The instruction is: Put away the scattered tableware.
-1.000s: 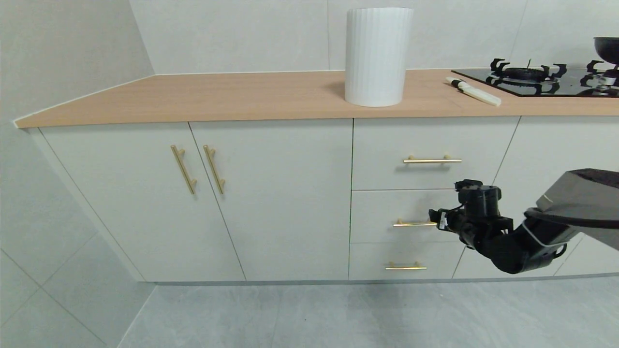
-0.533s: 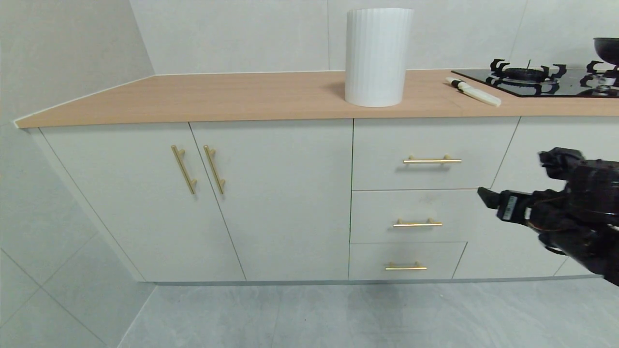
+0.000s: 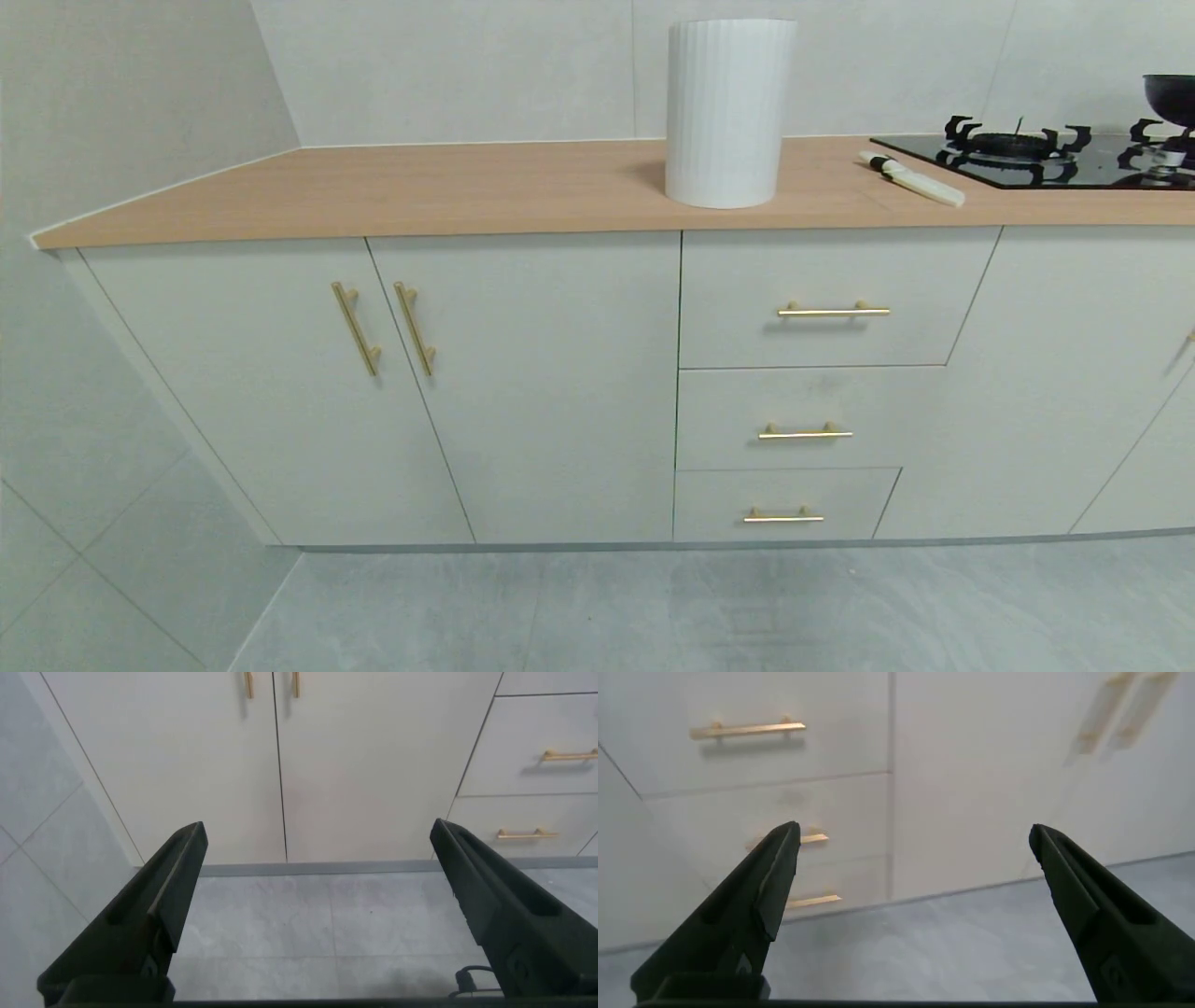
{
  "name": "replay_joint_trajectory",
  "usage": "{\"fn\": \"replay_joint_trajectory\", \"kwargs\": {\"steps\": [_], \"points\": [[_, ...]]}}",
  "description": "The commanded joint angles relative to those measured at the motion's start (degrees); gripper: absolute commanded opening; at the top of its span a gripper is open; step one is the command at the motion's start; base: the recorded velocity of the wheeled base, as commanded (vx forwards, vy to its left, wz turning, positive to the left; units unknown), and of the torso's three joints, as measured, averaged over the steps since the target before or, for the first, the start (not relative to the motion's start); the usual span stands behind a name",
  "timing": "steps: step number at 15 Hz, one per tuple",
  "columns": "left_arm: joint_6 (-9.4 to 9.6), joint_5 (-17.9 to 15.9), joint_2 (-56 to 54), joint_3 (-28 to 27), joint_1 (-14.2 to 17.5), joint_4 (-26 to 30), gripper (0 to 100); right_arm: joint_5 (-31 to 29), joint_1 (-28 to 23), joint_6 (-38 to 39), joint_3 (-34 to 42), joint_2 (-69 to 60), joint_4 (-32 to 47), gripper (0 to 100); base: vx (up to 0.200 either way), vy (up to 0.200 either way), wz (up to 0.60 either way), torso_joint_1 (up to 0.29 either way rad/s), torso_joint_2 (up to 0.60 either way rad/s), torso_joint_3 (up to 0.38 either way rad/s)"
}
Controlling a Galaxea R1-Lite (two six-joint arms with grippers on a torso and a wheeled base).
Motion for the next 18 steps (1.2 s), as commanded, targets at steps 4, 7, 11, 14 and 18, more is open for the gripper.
{"fn": "replay_joint_trajectory", "kwargs": {"steps": [4, 7, 11, 14, 18], "points": [[0.0, 0.01, 0.0, 0.0, 0.02, -0.01, 100, -0.47, -2.68, -7.85, 0.96, -29.29, 12.91, 100, 0.0, 0.0, 0.0, 0.0, 0.0, 0.0], [0.0, 0.01, 0.0, 0.0, 0.02, -0.01, 100, 0.76, -8.65, -8.73, 2.36, -37.12, 17.39, 100, 0.0, 0.0, 0.0, 0.0, 0.0, 0.0], [0.0, 0.01, 0.0, 0.0, 0.02, -0.01, 100, 6.39, -8.92, -5.13, 6.84, -38.52, 16.95, 100, 0.0, 0.0, 0.0, 0.0, 0.0, 0.0], [0.0, 0.01, 0.0, 0.0, 0.02, -0.01, 100, 14.39, -8.92, 1.64, 14.93, -38.52, 13.35, 100, 0.0, 0.0, 0.0, 0.0, 0.0, 0.0], [0.0, 0.01, 0.0, 0.0, 0.02, -0.01, 100, 18.17, -8.92, 1.55, 24.25, -38.52, 8.6, 100, 0.0, 0.0, 0.0, 0.0, 0.0, 0.0]]}}
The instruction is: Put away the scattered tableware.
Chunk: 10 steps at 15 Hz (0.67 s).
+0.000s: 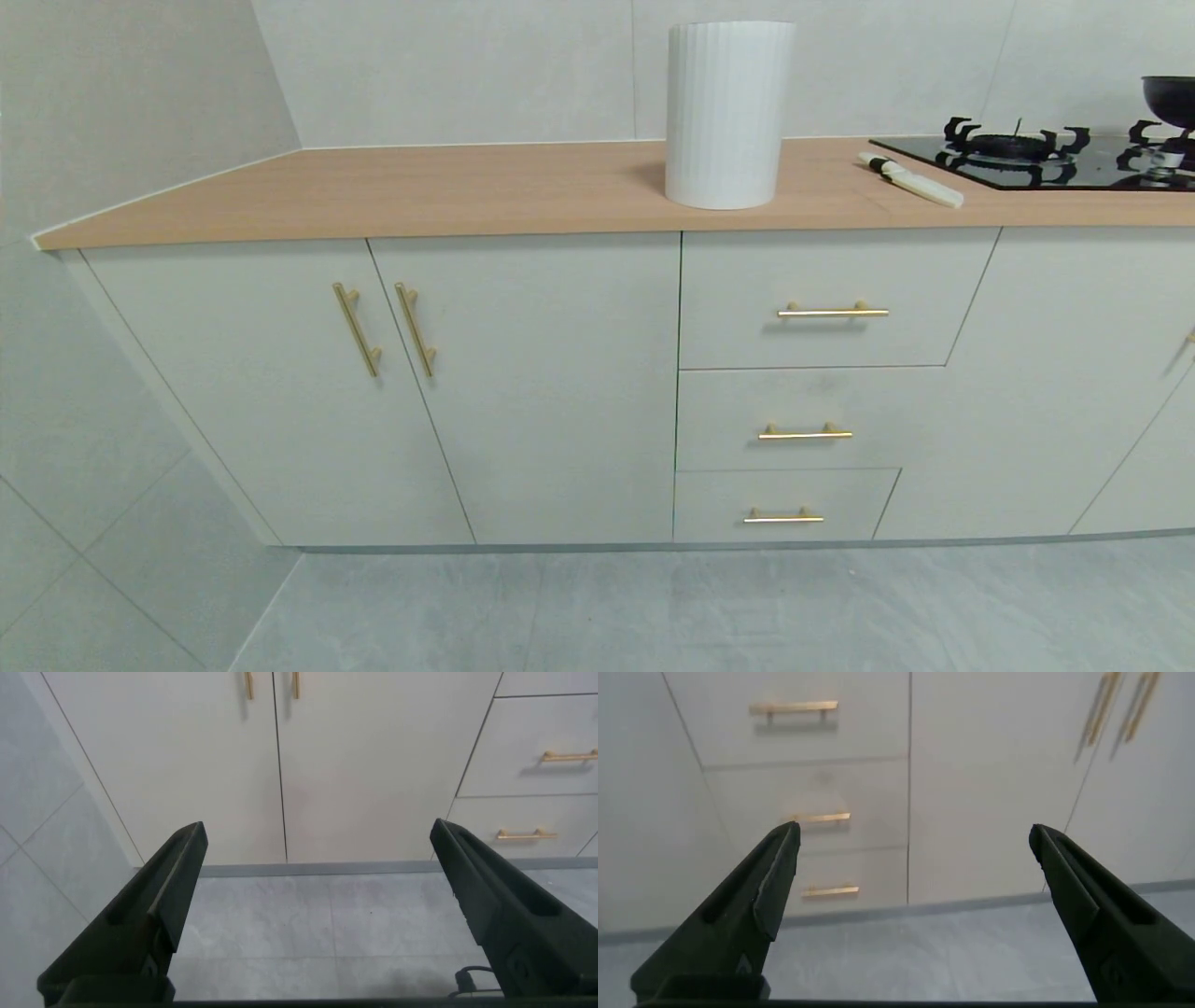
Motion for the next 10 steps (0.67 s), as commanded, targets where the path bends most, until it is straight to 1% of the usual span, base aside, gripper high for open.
{"fn": "replay_joint_trajectory", "kwargs": {"steps": [1, 3, 10], "points": [[0.0, 0.01, 0.0, 0.0, 0.02, -0.01, 100, 1.3, 0.04, 0.08, 2.84, 0.11, -0.46, 100, 0.0, 0.0, 0.0, 0.0, 0.0, 0.0], [-0.09, 0.01, 0.0, 0.0, 0.02, -0.01, 100, 3.33, 0.04, 0.34, 2.84, 0.11, 2.18, 100, 0.0, 0.0, 0.0, 0.0, 0.0, 0.0], [0.0, 0.01, 0.0, 0.0, 0.02, -0.01, 100, 5.52, 0.04, 0.34, 2.84, 0.11, 2.53, 100, 0.0, 0.0, 0.0, 0.0, 0.0, 0.0]]}}
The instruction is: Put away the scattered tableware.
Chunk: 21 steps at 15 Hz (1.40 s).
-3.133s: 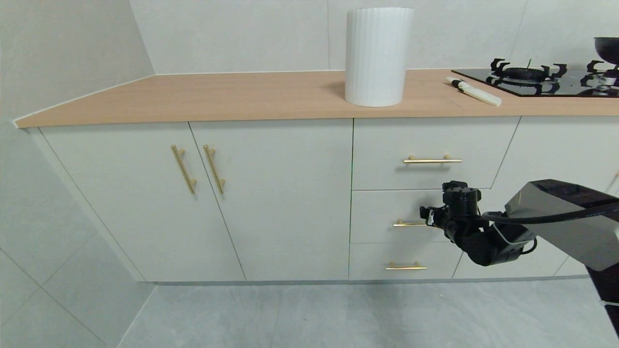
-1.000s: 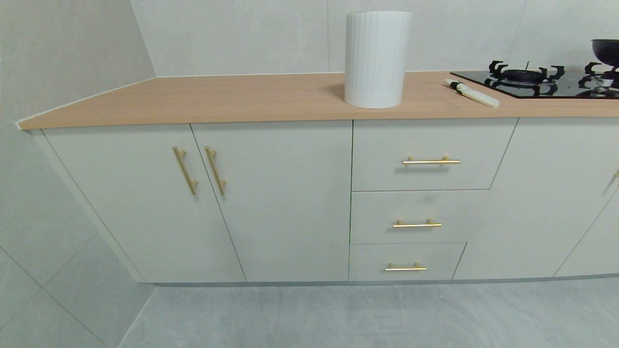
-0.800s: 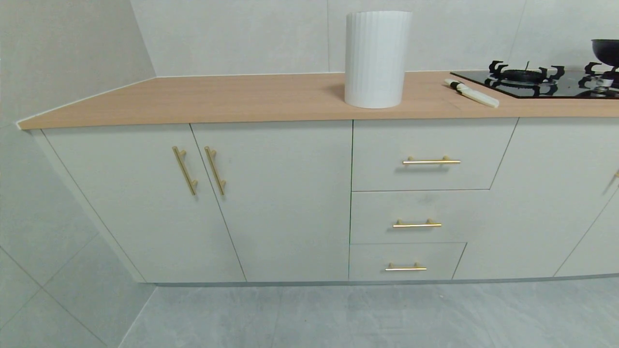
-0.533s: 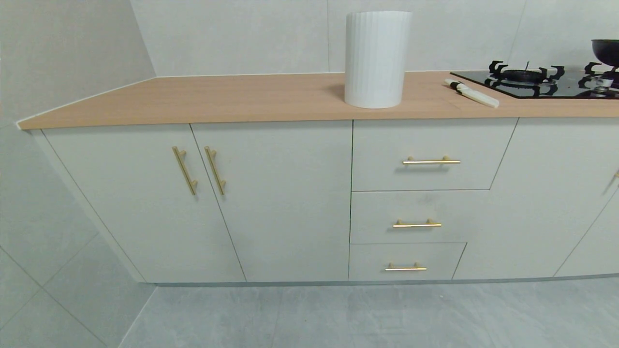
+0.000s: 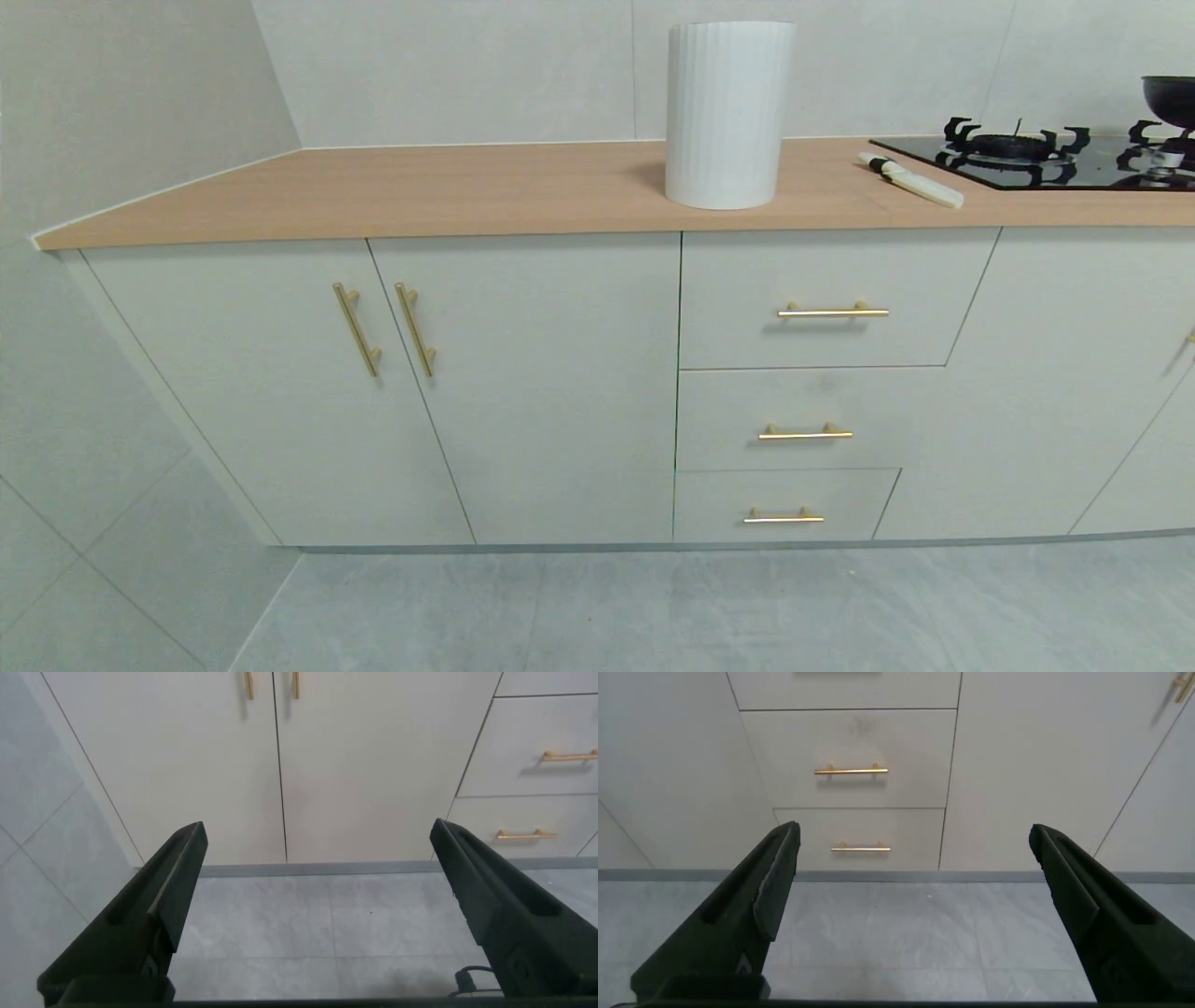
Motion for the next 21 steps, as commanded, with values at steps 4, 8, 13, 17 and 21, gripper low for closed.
{"fn": "replay_joint_trajectory", "kwargs": {"steps": [4, 8, 13, 17, 21], "points": [[-0.09, 0.01, 0.0, 0.0, 0.04, -0.01, 100, -0.05, 0.04, 1.64, 0.0, 0.16, 0.11, 100, 0.0, 0.0, 0.0, 0.0, 0.0, 0.0], [0.18, 0.01, 0.0, 0.0, 0.04, -0.09, 100, -1.19, 0.04, 1.9, 0.0, 0.16, 0.03, 100, 0.0, 0.0, 0.0, 0.0, 0.0, 0.0], [0.18, 0.01, 0.0, 0.0, 0.04, -0.09, 100, -0.93, 0.04, 1.81, 0.0, 0.16, 0.03, 100, 0.16, 0.0, 0.0, 0.001, 0.0, 0.004], [0.18, -0.08, 0.0, 0.0, 0.04, -0.09, 100, -0.93, 0.04, 1.81, 0.0, 0.16, 0.03, 100, 0.2, 0.0, 0.0, 0.005, 0.0, -0.007], [0.18, 0.01, 0.0, 0.0, 0.04, -0.09, 100, -0.93, 0.04, 1.81, 0.0, 0.16, 0.03, 100, 0.2, 0.0, 0.0, 0.005, 0.0, -0.004]]}}
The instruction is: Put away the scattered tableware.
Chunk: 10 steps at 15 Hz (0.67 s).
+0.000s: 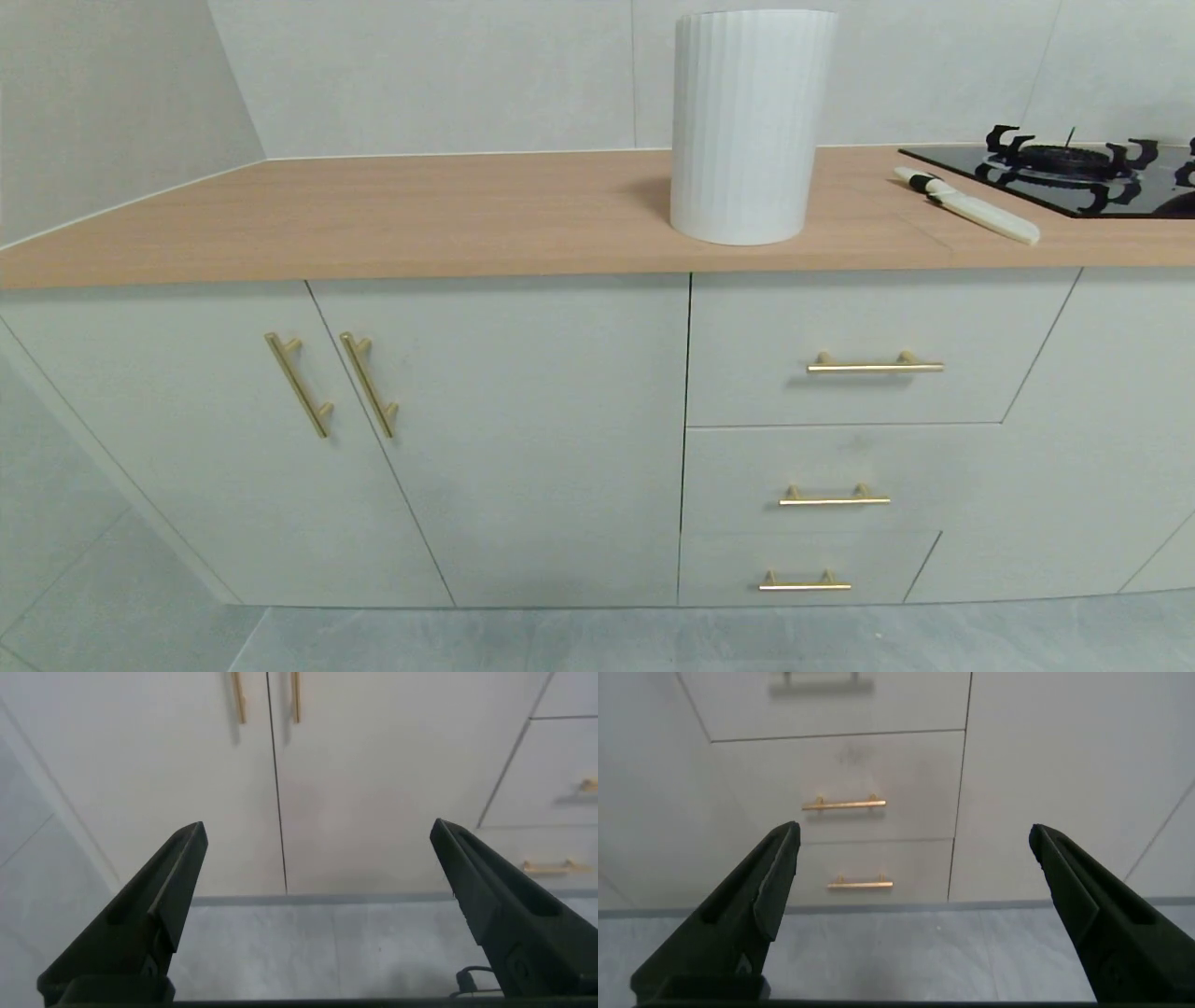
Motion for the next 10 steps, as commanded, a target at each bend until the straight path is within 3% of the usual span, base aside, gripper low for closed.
{"fn": "replay_joint_trajectory", "kwargs": {"steps": [1, 10], "points": [[0.02, 0.03, 0.0, 0.0, 0.02, -0.02, 100, -0.02, 0.02, 0.03, 0.0, 0.13, -0.03, 100, 0.2, 0.0, 0.0, -0.002, 0.0, 0.002], [0.02, 0.03, 0.0, 0.0, 0.02, -0.02, 100, 0.07, 0.02, 0.03, 0.0, 0.13, -0.03, 100, 0.2, 0.0, 0.0, 0.002, 0.0, 0.001]]}}
